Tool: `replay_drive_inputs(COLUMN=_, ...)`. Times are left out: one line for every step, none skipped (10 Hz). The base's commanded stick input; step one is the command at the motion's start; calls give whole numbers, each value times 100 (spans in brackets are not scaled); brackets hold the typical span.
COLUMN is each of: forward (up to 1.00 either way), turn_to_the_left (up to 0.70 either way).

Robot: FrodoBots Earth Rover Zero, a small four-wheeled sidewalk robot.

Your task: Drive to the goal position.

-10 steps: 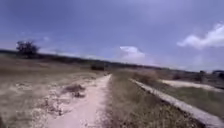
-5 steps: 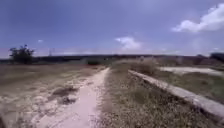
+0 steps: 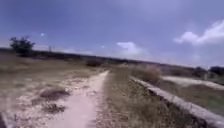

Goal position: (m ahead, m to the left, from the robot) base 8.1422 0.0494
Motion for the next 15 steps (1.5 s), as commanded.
replay_drive_inputs(forward=70, turn_to_the_left=0)
replay_drive_inputs(forward=70, turn_to_the_left=0)
replay_drive_inputs(forward=70, turn_to_the_left=0)
replay_drive_inputs(forward=70, turn_to_the_left=0)
replay_drive_inputs(forward=70, turn_to_the_left=0)
replay_drive_inputs(forward=70, turn_to_the_left=0)
replay_drive_inputs(forward=70, turn_to_the_left=0)
replay_drive_inputs(forward=70, turn_to_the_left=0)
replay_drive_inputs(forward=70, turn_to_the_left=0)
replay_drive_inputs(forward=70, turn_to_the_left=0)
replay_drive_inputs(forward=70, turn_to_the_left=0)
replay_drive_inputs(forward=70, turn_to_the_left=0)
replay_drive_inputs(forward=70, turn_to_the_left=0)
replay_drive_inputs(forward=70, turn_to_the_left=0)
replay_drive_inputs(forward=70, turn_to_the_left=0)
